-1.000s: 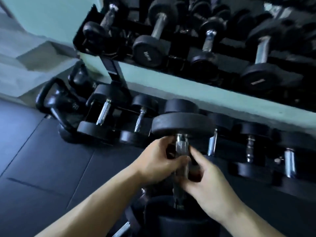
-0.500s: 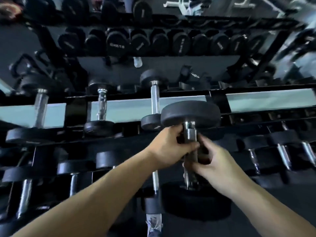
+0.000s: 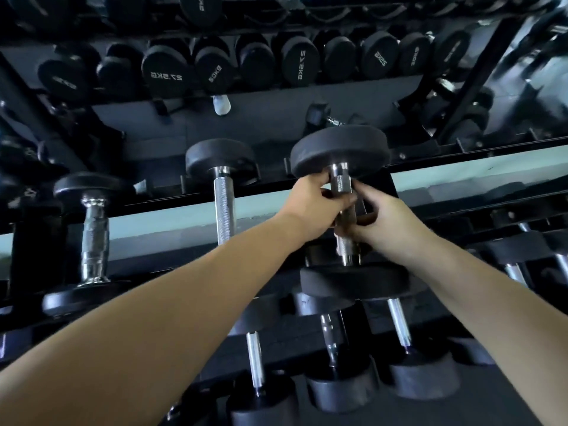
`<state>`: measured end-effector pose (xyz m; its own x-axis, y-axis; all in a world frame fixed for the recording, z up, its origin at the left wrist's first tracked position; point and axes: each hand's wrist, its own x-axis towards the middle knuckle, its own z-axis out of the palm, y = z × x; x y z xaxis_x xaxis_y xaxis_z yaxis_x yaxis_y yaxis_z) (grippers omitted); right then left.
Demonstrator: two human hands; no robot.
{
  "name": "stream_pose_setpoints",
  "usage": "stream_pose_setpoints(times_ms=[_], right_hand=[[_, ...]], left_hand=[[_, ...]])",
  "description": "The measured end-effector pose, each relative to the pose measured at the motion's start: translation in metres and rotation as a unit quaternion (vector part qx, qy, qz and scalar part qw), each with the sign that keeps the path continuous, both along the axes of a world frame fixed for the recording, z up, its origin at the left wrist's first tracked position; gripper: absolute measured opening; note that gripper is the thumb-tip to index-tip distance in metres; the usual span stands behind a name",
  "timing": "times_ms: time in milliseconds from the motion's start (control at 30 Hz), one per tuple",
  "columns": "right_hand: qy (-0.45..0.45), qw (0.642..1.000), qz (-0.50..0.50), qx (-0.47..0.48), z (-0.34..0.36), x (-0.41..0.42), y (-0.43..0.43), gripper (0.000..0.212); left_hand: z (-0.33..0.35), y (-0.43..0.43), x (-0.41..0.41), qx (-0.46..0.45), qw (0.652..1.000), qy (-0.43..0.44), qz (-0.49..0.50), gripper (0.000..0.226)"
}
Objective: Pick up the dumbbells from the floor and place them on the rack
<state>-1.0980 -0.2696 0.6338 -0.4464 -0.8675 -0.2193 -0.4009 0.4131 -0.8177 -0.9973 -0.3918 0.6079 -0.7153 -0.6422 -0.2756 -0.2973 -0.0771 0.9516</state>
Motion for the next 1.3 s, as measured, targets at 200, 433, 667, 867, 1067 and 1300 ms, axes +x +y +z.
stream_pose_setpoints(times_ms=[200, 433, 667, 867, 1067, 1300], right_hand=[[-0.022, 1.0, 0.01, -0.002, -0.02, -0.028, -0.019, 0.071], [-0.025, 0.999, 0.015, -0.017, -0.022, -0.043, -0.038, 0.07], [-0.03, 0.999, 0.027, 0.016, -0.027, -0.047, -0.042, 0.074], [-0.039, 0.997, 0.017, 0.059, -0.013, -0.048, -0.042, 0.067], [0.042, 0.994, -0.028, 0.096, 0.003, -0.028, -0.037, 0.072], [0.113, 0.99, -0.005, -0.085, 0.043, 0.077, 0.0, 0.038]], left_hand=[[-0.016, -0.016, -0.023, 0.01, 1.0, 0.0, 0.016, 0.018], [-0.012, -0.032, -0.035, 0.007, 1.0, -0.014, 0.016, 0.026], [-0.02, -0.033, -0.036, -0.008, 0.999, -0.031, 0.016, 0.022], [-0.017, -0.033, -0.03, 0.0, 0.999, -0.053, 0.001, 0.021], [-0.003, -0.025, -0.006, -0.029, 0.994, -0.102, 0.021, 0.051], [0.064, 0.0, 0.091, -0.081, 0.987, 0.01, 0.135, 0.039]])
